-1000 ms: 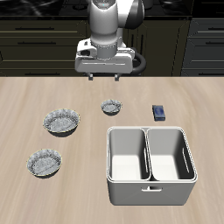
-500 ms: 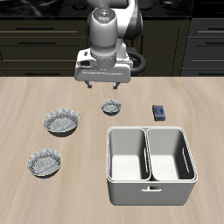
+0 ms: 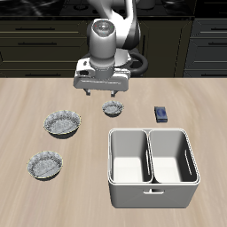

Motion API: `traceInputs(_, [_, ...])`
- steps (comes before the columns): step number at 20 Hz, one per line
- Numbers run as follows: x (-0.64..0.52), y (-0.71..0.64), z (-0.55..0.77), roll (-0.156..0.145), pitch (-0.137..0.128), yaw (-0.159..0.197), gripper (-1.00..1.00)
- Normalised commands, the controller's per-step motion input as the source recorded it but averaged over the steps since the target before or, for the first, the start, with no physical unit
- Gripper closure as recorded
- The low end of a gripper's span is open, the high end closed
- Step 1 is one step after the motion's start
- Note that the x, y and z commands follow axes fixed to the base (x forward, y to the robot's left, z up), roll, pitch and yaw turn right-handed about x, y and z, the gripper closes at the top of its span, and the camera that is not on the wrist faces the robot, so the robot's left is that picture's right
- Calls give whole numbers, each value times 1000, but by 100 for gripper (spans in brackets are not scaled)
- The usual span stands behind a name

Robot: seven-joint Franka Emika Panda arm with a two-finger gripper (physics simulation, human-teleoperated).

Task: Stack the smallest bowl on the middle-sized bowl

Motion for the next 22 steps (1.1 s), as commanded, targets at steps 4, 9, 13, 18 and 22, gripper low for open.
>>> traceInputs(4, [-62,-103,-219,-10,17,5,-100])
traceInputs(9, [-69,32,-221,1,17,12,-100])
traceInputs(13, [-62,122,-233,27,41,-1,-100])
traceInputs(18, [-43,82,-128,22,23,-6,-100])
traceInputs(22, [-48,166,-237,34,38,2,-100])
